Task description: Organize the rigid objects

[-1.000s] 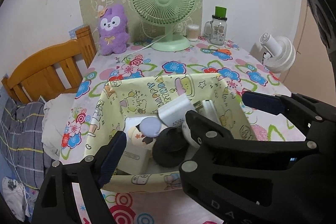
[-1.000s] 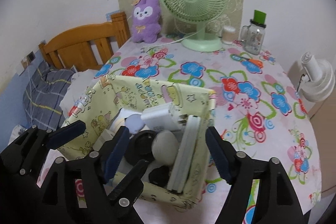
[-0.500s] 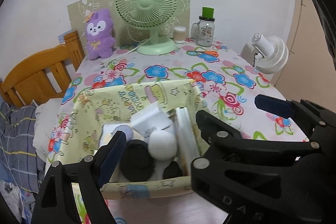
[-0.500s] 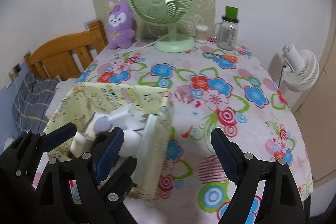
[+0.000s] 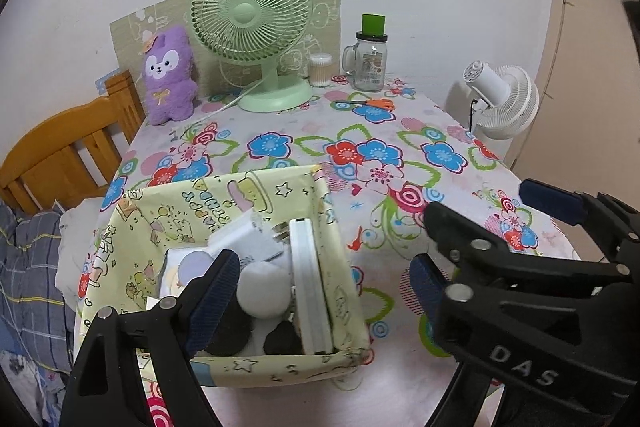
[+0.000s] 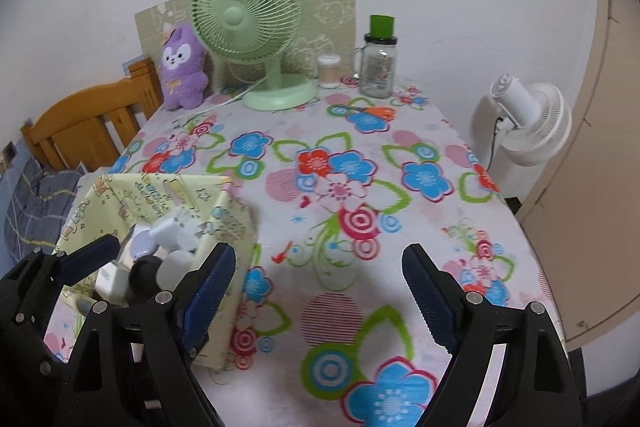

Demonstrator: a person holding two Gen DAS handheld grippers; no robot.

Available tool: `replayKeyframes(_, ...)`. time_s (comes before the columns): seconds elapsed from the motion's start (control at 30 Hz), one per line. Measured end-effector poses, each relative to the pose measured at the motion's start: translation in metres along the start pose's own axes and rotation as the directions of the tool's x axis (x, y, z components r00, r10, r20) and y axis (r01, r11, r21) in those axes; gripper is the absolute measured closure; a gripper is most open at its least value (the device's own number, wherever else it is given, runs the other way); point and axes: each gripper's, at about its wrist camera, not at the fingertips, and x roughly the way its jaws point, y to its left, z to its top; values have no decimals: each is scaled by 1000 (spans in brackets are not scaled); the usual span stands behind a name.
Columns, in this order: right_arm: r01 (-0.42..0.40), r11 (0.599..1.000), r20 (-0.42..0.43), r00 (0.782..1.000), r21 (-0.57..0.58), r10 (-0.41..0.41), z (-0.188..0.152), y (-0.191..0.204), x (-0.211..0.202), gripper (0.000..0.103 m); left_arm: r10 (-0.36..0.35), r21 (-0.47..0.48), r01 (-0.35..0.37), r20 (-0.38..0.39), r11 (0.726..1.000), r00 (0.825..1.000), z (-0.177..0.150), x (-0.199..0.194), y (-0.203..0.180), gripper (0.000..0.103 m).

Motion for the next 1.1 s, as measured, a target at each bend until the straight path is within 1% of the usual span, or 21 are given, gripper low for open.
replayKeyframes(0.2, 2, 1000, 25, 1000, 23, -2, -1, -23, -16, 15, 10, -4, -10, 15, 1000, 1000, 5, -8, -15, 11)
replayKeyframes(0.27, 7, 1000, 27, 1000, 29, -8, -1, -28, -22, 14, 8, 0, -8, 23, 1000, 1000, 6, -12, -21, 10)
replayKeyframes(0.33, 16, 999, 41, 999, 35, -18, -1, -34, -29, 12, 11, 11, -11, 35, 1000, 999, 6, -17, -25, 7)
replayKeyframes(0.57, 44, 998, 86, 995, 37, -47, -3, -50, -53, 9, 13, 29, -15, 67, 999, 998, 9, -34, -39, 5)
replayKeyframes(0.83, 58, 998, 124, 990, 21, -61, -6, -58, -79, 6, 19, 15, -21, 102, 1000, 995, 6, -56, -40, 2)
replayKeyframes(1.1, 66, 997, 166, 984, 37, -71, -11, -70, -101, 5, 39, 7, -40, 161, 999, 986, 2, -79, -40, 0)
